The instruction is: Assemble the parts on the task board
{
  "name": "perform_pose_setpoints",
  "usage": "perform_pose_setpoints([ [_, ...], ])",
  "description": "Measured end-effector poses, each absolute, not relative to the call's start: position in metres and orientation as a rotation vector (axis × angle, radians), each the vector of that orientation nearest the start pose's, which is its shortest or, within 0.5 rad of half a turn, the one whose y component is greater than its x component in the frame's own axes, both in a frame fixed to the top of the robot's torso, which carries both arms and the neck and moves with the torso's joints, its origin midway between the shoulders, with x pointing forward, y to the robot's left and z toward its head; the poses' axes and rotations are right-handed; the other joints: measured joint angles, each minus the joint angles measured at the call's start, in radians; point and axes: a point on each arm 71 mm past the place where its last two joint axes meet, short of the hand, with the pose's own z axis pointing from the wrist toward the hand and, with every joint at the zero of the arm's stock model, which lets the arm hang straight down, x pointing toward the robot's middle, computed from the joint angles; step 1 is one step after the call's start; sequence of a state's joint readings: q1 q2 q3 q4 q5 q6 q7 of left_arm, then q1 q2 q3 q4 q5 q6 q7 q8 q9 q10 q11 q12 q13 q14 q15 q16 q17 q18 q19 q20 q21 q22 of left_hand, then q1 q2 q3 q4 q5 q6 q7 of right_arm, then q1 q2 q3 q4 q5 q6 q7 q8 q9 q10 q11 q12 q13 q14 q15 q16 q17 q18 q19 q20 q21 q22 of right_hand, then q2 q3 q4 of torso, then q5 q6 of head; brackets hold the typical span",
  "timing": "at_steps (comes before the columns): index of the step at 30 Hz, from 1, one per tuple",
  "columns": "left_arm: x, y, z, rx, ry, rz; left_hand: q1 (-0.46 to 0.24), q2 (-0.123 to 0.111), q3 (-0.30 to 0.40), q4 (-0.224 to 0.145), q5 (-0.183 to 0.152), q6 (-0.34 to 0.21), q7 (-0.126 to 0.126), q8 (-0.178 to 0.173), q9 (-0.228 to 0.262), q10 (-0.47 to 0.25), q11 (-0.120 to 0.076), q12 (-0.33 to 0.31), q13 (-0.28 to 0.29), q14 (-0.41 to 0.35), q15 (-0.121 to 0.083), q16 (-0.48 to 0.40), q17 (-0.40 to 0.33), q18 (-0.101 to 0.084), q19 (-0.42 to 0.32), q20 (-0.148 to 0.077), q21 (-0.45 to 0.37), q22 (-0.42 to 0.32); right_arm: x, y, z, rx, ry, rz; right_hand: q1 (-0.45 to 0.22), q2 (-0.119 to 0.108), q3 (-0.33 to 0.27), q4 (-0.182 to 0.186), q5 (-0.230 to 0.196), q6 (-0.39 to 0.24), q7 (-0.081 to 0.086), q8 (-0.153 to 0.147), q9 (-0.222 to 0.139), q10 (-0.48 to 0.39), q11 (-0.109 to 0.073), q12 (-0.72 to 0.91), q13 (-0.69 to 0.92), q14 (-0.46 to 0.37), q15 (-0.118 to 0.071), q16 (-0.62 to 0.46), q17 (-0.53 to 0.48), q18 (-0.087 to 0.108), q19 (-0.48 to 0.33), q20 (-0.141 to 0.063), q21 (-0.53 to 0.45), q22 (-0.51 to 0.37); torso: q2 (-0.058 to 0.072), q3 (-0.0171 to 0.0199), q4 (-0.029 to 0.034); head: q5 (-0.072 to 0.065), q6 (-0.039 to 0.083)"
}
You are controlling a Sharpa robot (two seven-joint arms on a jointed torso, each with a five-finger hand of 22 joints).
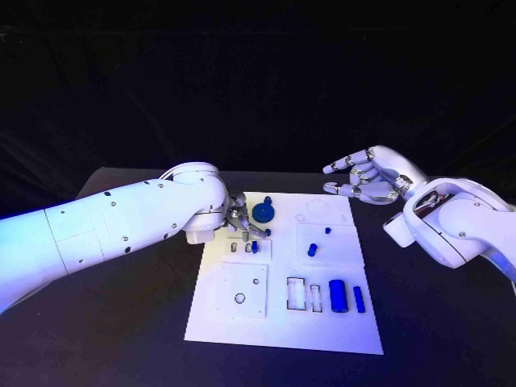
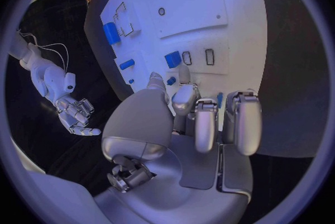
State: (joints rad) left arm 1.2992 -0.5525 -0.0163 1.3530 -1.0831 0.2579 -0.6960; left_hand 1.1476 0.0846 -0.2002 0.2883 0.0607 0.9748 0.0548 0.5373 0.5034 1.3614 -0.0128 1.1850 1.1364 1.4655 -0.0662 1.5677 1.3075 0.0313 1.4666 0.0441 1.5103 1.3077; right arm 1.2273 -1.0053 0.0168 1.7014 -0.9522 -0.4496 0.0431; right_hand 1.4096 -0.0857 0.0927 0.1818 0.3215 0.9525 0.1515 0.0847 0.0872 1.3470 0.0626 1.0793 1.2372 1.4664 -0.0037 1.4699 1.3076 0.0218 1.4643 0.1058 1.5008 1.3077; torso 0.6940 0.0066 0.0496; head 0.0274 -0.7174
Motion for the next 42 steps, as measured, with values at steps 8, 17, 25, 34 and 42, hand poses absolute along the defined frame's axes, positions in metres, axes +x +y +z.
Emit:
perform_pose_setpoints([
  [8,0.517,0.122,-0.189,-0.037,2.381,-0.281,0.007,0.007,-0.003,-0.003,0.000,-0.002,-0.001,0.007,0.009,0.000,0.000,0.000,0.000,0.000,0.000,0.000,0.000,0.000,0.000,0.000,0.000,0.000,0.463,-0.231,-0.130,0.296,1.526,0.987,0.000,0.000,0.000,0.000,0.006,0.004,0.004,0.000,0.000,0.000,0.000,0.000,0.001,0.000,0.000,0.000,0.000,0.000,0.000,0.000,0.000,0.000,-0.001,-0.0006,0.0029,0.001,-0.008],
  [17,0.515,0.114,-0.193,-0.027,2.408,-0.295,0.015,0.015,-0.003,-0.003,0.002,-0.009,-0.002,0.009,0.019,0.000,0.000,0.000,0.002,0.000,0.000,0.000,0.000,0.000,0.000,0.000,0.000,0.000,0.464,-0.228,-0.131,0.294,1.528,0.990,0.000,0.000,0.000,0.000,0.006,0.004,0.004,0.000,0.000,0.000,0.000,0.000,0.001,0.000,0.000,0.000,0.000,0.000,0.000,0.000,0.000,0.000,-0.001,-0.0013,0.0047,-0.006,-0.010],
  [25,0.515,0.114,-0.195,-0.031,2.422,-0.298,0.017,0.017,-0.003,-0.003,0.008,-0.009,-0.002,0.012,0.025,0.000,0.000,0.000,0.002,0.000,0.000,0.000,0.000,0.000,0.000,0.000,0.000,0.000,0.465,-0.228,-0.134,0.298,1.532,0.988,0.000,0.000,0.000,0.000,0.006,0.004,0.004,0.000,0.000,0.000,0.000,0.000,0.001,0.000,0.000,0.000,0.000,0.000,0.000,0.000,0.000,0.000,-0.001,-0.0012,0.0081,-0.007,-0.013],
  [34,0.515,0.112,-0.197,-0.025,2.435,-0.298,0.027,0.017,-0.003,-0.003,0.012,-0.012,-0.003,0.016,0.030,0.000,0.000,0.000,0.001,0.000,0.000,0.000,0.000,0.000,0.000,0.000,0.000,0.000,0.465,-0.227,-0.136,0.299,1.536,0.988,0.000,0.000,0.000,0.000,0.006,0.004,0.004,0.000,0.000,0.000,0.000,0.000,0.001,0.000,0.000,0.000,0.000,0.000,0.000,0.000,0.000,0.000,-0.001,-0.0012,0.0083,-0.009,-0.015],
  [42,0.515,0.114,-0.198,-0.031,2.440,-0.293,0.057,0.028,-0.001,-0.010,0.021,-0.023,-0.002,0.022,0.047,0.000,0.000,0.000,-0.001,0.000,0.000,0.000,0.000,0.000,0.000,0.000,0.000,0.000,0.465,-0.227,-0.136,0.300,1.538,0.987,0.000,0.000,0.000,0.000,0.010,0.004,0.004,0.000,0.000,0.000,0.000,0.000,0.001,0.000,0.000,0.000,0.000,0.000,0.000,0.000,0.000,0.000,-0.001,-0.0019,0.0102,-0.013,-0.019],
])
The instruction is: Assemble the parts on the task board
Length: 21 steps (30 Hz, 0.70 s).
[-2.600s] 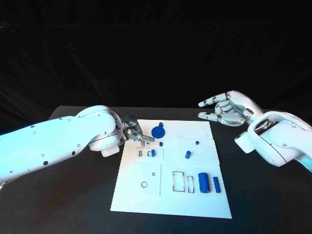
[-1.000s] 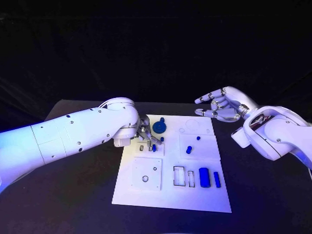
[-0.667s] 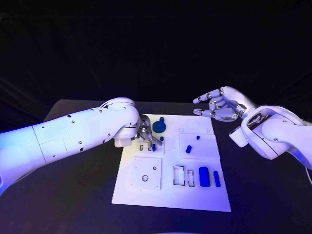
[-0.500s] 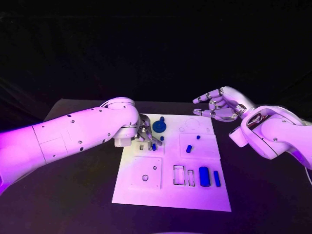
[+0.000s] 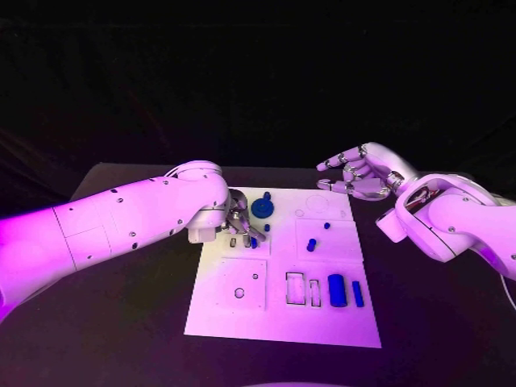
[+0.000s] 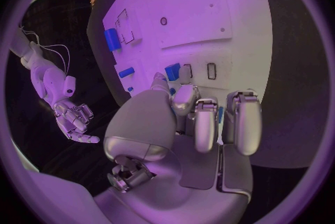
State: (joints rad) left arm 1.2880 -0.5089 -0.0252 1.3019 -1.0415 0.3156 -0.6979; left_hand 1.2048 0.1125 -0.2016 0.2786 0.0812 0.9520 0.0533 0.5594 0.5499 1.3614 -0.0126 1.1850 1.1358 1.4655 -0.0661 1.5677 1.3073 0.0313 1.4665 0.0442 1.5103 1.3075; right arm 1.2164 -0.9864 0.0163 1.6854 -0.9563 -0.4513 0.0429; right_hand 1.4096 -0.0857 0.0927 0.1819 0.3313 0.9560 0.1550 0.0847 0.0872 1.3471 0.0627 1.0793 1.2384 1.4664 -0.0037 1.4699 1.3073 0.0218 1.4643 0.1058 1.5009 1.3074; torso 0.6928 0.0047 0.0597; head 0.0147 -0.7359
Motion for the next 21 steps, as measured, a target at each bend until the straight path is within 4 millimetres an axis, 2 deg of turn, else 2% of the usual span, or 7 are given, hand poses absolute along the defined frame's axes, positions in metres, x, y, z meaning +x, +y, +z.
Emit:
perform_pose_setpoints([
  [9,0.5150,0.1134,-0.1989,-0.030,2.445,-0.295,0.018,0.000,0.007,-0.007,0.000,0.000,0.000,0.000,0.009,0.000,0.000,0.000,0.000,0.000,0.000,0.000,0.001,0.000,0.000,0.000,0.000,0.000,0.4652,-0.2261,-0.1370,0.300,1.539,0.989,0.000,0.000,0.000,0.000,0.000,0.000,0.000,0.000,0.000,0.000,0.000,0.000,0.000,0.000,0.000,0.000,0.001,0.000,0.000,0.000,0.000,0.000,0.000,0.0000,0.0018,0.000,-0.003],
  [19,0.5148,0.1115,-0.1991,-0.030,2.449,-0.300,0.077,0.027,0.043,-0.043,0.005,-0.015,0.000,0.004,0.028,-0.004,-0.004,0.000,-0.003,0.000,0.000,0.000,0.001,0.000,0.000,0.000,0.000,0.000,0.4653,-0.2260,-0.1377,0.301,1.541,0.989,0.000,0.000,0.000,0.000,0.000,0.000,0.000,0.000,0.000,0.000,0.000,0.000,0.000,0.000,0.000,0.000,0.001,0.000,0.000,0.000,0.000,0.001,0.000,-0.0006,0.0024,-0.001,-0.004],
  [21,0.5146,0.1110,-0.1992,-0.030,2.450,-0.302,0.111,0.030,0.067,-0.060,0.011,-0.021,-0.007,0.004,0.031,-0.006,-0.005,0.000,-0.003,0.001,-0.002,0.000,0.001,0.000,0.000,0.000,0.000,0.000,0.4653,-0.2259,-0.1379,0.301,1.542,0.988,0.000,0.000,0.000,0.000,0.000,0.000,0.000,0.000,0.000,0.000,0.000,0.000,0.000,0.000,0.000,0.000,0.001,0.000,0.000,0.000,0.000,0.001,0.000,-0.0010,0.0025,-0.001,-0.004],
])
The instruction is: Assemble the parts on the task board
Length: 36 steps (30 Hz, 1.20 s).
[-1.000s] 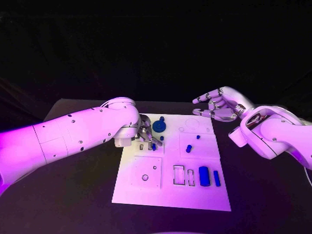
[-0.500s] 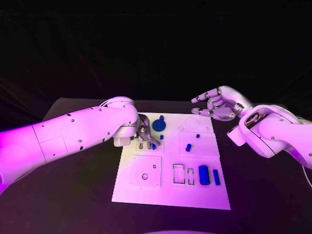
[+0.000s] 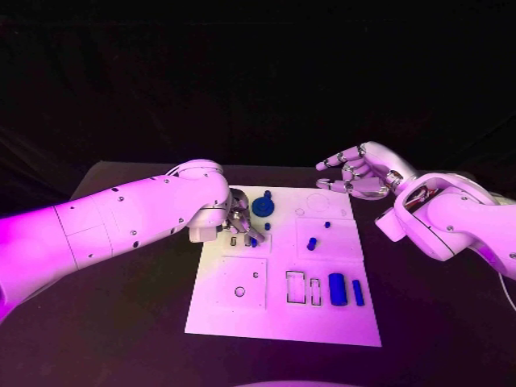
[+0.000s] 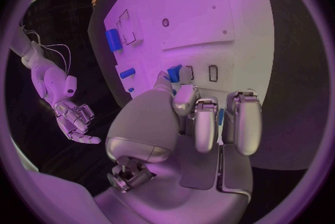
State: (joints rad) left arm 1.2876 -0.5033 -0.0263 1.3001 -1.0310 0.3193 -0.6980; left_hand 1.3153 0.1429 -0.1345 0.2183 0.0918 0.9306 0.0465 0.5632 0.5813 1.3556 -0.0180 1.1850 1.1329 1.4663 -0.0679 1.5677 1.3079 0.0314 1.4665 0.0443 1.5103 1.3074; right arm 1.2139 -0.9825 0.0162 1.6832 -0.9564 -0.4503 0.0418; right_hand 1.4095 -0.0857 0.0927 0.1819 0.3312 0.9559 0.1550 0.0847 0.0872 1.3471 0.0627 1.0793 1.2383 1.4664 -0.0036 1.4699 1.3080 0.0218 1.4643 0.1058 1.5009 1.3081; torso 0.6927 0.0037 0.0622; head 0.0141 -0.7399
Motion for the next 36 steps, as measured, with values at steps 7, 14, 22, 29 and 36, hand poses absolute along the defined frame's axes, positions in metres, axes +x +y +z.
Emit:
perform_pose_setpoints([
  [7,0.515,0.110,-0.197,-0.034,2.451,-0.313,0.067,-0.004,0.098,-0.046,0.031,-0.021,0.000,-0.016,0.000,-0.010,-0.007,-0.012,-0.009,-0.001,-0.006,0.000,0.000,0.000,0.000,-0.007,0.000,0.000,0.466,-0.225,-0.139,0.302,1.545,0.989,0.000,0.000,0.000,0.000,0.000,0.000,0.000,0.000,0.000,0.000,0.000,0.000,0.000,0.000,0.000,0.000,0.000,0.000,0.000,0.000,0.000,0.000,0.000,-0.0001,0.0018,0.000,-0.002],
  [14,0.515,0.111,-0.197,-0.042,2.454,-0.316,0.108,-0.047,0.199,0.011,0.115,-0.030,0.009,-0.037,0.004,-0.015,-0.003,-0.028,-0.018,-0.001,-0.006,0.000,0.000,0.000,0.000,-0.007,0.000,0.000,0.466,-0.225,-0.140,0.303,1.548,0.988,0.000,0.000,0.000,0.000,0.000,0.000,0.000,0.000,-0.001,0.000,0.000,0.000,0.000,0.000,0.000,0.000,0.000,0.000,0.000,0.000,0.000,0.000,0.000,-0.0001,0.0023,0.001,-0.003],
  [22,0.512,0.116,-0.202,-0.069,2.450,-0.319,-0.018,-0.233,0.579,0.037,0.176,-0.032,0.018,-0.015,0.060,-0.014,0.004,-0.033,-0.020,-0.001,-0.006,0.000,0.000,0.000,0.000,-0.007,0.000,0.000,0.465,-0.225,-0.141,0.304,1.554,0.989,0.000,0.000,0.000,0.000,0.000,0.000,0.000,0.000,-0.001,0.000,0.000,0.000,0.000,0.000,0.000,0.000,0.000,0.000,0.000,0.000,0.000,0.000,0.000,0.0002,0.0022,0.002,-0.003],
  [29,0.511,0.124,-0.201,-0.137,2.401,-0.339,-0.062,-0.267,0.650,0.017,0.186,-0.031,0.019,-0.004,0.089,-0.003,0.000,-0.025,-0.010,-0.001,-0.006,0.000,0.000,0.000,0.000,-0.007,0.004,0.000,0.465,-0.225,-0.143,0.304,1.559,0.989,0.000,0.000,0.000,0.000,0.000,0.000,0.000,0.000,-0.001,0.000,0.000,0.000,0.000,0.000,0.000,0.000,0.000,0.000,0.000,0.000,0.000,0.000,0.000,0.0004,0.0034,0.001,0.000],
  [36,0.507,0.129,-0.202,-0.191,2.347,-0.376,-0.083,-0.281,0.673,0.000,0.202,-0.032,0.018,0.005,0.102,0.006,-0.002,-0.015,0.000,-0.001,-0.005,0.000,0.000,0.000,0.000,-0.007,0.009,0.000,0.465,-0.225,-0.144,0.305,1.563,0.989,0.000,0.000,0.000,0.000,0.000,0.000,0.000,0.000,-0.001,0.000,0.000,0.000,0.000,0.000,0.000,0.000,0.000,0.000,0.000,0.000,0.000,0.000,-0.001,0.0003,0.0051,0.001,0.000],
])
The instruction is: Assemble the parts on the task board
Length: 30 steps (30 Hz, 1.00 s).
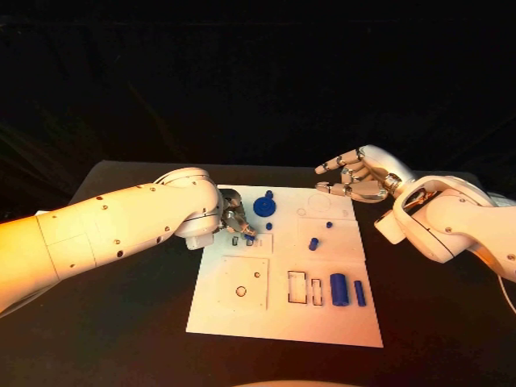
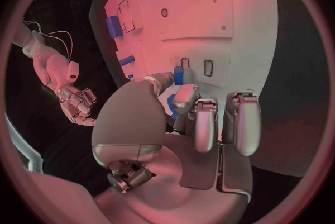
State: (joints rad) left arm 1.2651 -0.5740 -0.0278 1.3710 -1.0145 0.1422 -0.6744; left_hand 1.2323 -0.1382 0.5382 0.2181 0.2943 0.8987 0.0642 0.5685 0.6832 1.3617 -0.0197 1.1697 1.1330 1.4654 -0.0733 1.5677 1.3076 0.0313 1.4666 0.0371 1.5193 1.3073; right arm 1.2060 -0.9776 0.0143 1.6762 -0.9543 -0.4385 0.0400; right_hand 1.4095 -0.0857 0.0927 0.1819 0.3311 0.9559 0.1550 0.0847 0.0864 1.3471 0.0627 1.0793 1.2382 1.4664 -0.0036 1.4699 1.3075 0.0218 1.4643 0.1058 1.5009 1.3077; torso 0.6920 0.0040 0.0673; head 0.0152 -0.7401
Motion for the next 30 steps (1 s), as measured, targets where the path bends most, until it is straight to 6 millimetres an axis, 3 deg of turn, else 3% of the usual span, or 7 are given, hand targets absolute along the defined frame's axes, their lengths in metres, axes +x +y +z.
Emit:
perform_pose_setpoints([
  [15,0.502,0.131,-0.211,-0.207,2.286,-0.383,-0.012,-0.004,0.011,-0.011,0.007,0.006,-0.005,0.000,0.002,0.007,0.000,0.012,0.010,0.000,0.000,0.000,0.000,0.000,0.000,0.000,0.003,0.000,0.465,-0.225,-0.144,0.305,1.566,0.990,0.000,0.000,0.000,0.000,0.004,0.000,0.000,0.000,0.000,0.000,0.000,0.000,-0.001,0.000,0.000,-0.004,0.000,0.000,0.000,0.000,0.000,0.000,0.000,-0.0012,-0.0002,0.009,-0.001],
  [30,0.497,0.134,-0.214,-0.169,2.288,-0.363,-0.025,-0.017,0.025,-0.025,0.014,0.009,-0.006,-0.002,0.003,0.007,0.000,0.012,0.012,0.000,0.000,0.000,0.000,0.000,0.000,0.000,0.003,0.001,0.465,-0.225,-0.145,0.304,1.571,0.992,0.000,0.000,0.000,0.000,0.004,0.000,0.000,0.000,0.000,0.000,0.000,0.000,-0.001,0.000,0.000,-0.004,0.000,0.000,0.000,0.000,0.000,0.000,0.001,-0.0015,-0.0006,0.008,-0.006],
])
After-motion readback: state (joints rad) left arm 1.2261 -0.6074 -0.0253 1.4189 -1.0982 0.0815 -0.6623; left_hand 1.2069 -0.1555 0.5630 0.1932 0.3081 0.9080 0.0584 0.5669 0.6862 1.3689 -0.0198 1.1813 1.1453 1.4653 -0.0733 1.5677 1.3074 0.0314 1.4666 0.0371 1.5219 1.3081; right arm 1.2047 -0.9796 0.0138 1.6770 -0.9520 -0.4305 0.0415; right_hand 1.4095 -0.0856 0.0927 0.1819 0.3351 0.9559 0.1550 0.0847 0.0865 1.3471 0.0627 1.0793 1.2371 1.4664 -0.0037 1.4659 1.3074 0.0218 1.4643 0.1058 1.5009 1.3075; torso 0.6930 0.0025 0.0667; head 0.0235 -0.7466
